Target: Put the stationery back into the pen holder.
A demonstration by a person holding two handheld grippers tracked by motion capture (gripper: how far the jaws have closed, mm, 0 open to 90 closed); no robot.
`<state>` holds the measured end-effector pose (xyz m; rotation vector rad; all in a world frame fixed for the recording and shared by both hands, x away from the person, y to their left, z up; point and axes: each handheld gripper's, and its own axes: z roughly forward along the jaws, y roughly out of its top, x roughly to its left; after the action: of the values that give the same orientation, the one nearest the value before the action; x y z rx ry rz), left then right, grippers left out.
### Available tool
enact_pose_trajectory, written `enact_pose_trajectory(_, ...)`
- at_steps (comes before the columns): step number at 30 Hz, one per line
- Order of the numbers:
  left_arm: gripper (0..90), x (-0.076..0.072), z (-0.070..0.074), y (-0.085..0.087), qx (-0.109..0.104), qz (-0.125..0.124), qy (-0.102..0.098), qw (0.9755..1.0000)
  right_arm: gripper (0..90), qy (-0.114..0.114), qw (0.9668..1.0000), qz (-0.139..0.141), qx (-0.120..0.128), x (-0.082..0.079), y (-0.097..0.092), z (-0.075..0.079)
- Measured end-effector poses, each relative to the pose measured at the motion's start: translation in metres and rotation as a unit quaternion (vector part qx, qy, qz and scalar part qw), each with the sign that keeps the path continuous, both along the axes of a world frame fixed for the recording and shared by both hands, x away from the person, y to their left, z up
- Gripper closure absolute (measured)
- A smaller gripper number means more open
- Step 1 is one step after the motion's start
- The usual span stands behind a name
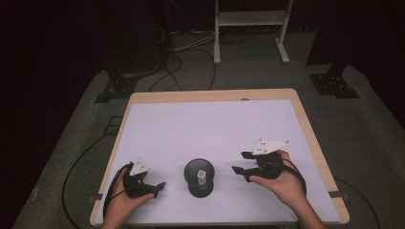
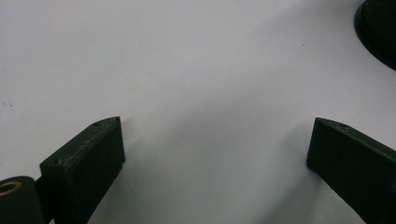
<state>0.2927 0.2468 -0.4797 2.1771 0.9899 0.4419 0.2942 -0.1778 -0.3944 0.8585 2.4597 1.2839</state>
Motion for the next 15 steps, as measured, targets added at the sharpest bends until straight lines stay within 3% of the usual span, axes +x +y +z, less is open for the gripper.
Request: enact_pose_trajectory(15, 3.3, 0.000, 0.000, 0.000, -0.001, 0.001, 0.001, 1.0000, 26.4, 0.016, 0.9977, -0.062, -0.023, -0.005, -0.043, -0.038)
